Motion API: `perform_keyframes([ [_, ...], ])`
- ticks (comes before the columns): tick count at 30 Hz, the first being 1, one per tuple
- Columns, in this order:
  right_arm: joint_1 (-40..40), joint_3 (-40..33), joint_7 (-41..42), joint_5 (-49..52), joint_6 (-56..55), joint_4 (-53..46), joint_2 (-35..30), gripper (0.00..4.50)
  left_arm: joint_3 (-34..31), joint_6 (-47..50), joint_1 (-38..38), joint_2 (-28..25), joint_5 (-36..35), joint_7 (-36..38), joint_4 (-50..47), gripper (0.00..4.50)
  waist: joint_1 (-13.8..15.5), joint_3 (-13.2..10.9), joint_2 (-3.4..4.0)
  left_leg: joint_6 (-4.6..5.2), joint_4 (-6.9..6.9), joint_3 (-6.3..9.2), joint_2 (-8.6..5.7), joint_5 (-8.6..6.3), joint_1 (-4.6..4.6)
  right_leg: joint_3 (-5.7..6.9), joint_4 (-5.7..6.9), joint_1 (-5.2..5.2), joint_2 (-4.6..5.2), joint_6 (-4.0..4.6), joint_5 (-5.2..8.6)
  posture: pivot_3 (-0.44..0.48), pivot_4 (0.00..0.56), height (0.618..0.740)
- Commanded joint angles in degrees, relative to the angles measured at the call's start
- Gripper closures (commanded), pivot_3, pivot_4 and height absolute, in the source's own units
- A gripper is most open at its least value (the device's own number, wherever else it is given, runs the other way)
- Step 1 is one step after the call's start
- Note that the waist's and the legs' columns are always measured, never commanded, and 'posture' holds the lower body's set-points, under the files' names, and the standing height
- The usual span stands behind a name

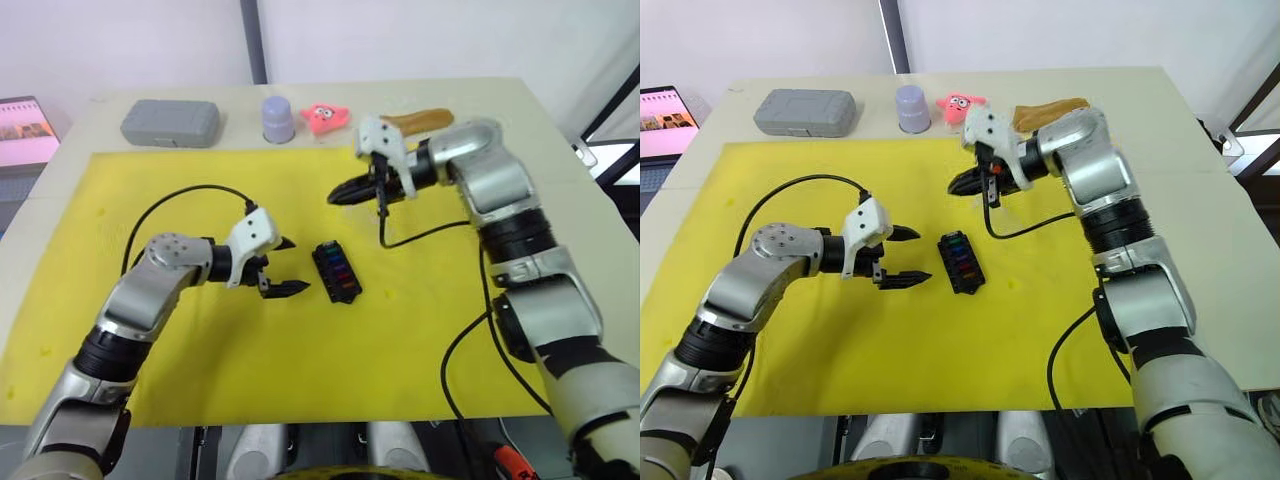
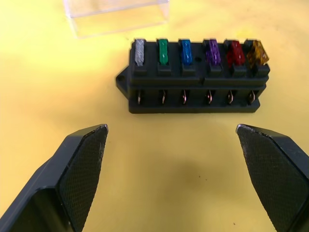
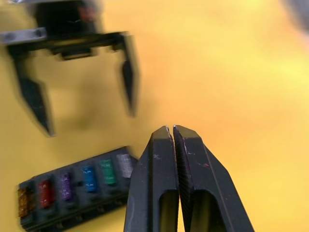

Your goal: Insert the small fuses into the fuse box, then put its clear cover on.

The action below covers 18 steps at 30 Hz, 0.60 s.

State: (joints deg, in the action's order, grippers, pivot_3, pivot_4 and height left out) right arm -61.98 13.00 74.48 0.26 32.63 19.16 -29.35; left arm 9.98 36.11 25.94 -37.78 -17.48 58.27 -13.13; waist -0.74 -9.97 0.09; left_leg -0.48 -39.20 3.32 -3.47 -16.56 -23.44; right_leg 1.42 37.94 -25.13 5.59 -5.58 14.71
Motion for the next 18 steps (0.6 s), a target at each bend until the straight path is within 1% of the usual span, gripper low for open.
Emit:
perform_keyframes([
  [1,1.6,-0.7,-4.4,-0.2,8.5,-7.4,-2.0,3.83,-4.1,1.4,-0.6,-1.4,-2.8,-0.5,-3.7,0.0,0.1,0.0,0.0,0.0,0.0,-0.01,0.0,0.0,0.0,0.0,-0.02,0.01,0.0,0.0,0.0,0.0,0.15,0.731],
  [2,2.8,-0.2,-5.3,-0.4,11.2,-10.0,-3.1,3.56,-5.2,1.9,-1.0,-2.0,-3.6,-0.4,-4.5,0.0,0.1,0.0,0.0,0.0,0.0,-0.01,-0.01,0.0,0.0,0.0,-0.03,0.02,0.01,0.0,0.0,0.0,0.15,0.731],
  [5,5.0,0.9,-8.5,-0.7,17.3,-14.7,-4.5,2.09,-7.8,3.1,-1.6,-3.8,-5.9,-0.1,-6.3,0.0,0.0,0.0,0.0,0.01,0.01,-0.01,0.0,0.0,-0.01,-0.01,-0.03,0.01,0.01,0.0,0.0,0.0,0.15,0.731],
  [8,5.6,1.5,-11.2,-0.2,23.0,-15.7,-4.4,0.49,-9.2,4.1,-1.8,-5.0,-7.8,0.1,-7.5,0.0,-0.1,0.0,0.0,0.0,0.01,-0.02,0.01,0.0,-0.01,-0.02,-0.03,0.01,0.0,0.0,0.0,0.0,0.15,0.731],
  [9,5.6,2.3,-11.8,-0.3,24.6,-15.6,-4.7,0.07,-9.3,4.3,-1.8,-5.3,-8.3,0.1,-7.8,0.0,-0.1,0.0,0.0,0.0,0.01,-0.02,0.01,0.0,0.0,-0.02,-0.03,0.02,0.0,0.0,0.0,0.0,0.15,0.731],
  [14,4.4,4.0,-14.2,0.8,30.7,-13.2,-3.7,0.03,-8.7,5.0,-2.2,-6.5,-9.7,0.7,-9.9,0.0,0.0,0.0,0.0,0.01,0.01,-0.03,0.01,0.0,0.0,-0.02,-0.04,0.03,0.0,0.0,0.0,0.0,0.15,0.731],
  [18,3.6,5.6,-16.2,0.9,31.9,-10.2,-3.5,0.03,-8.8,5.8,-2.1,-6.8,-11.0,0.0,-11.2,0.0,0.0,0.0,0.0,0.01,0.01,-0.03,0.0,0.0,0.0,-0.02,-0.04,0.03,0.0,0.0,0.0,0.0,0.15,0.731],
])
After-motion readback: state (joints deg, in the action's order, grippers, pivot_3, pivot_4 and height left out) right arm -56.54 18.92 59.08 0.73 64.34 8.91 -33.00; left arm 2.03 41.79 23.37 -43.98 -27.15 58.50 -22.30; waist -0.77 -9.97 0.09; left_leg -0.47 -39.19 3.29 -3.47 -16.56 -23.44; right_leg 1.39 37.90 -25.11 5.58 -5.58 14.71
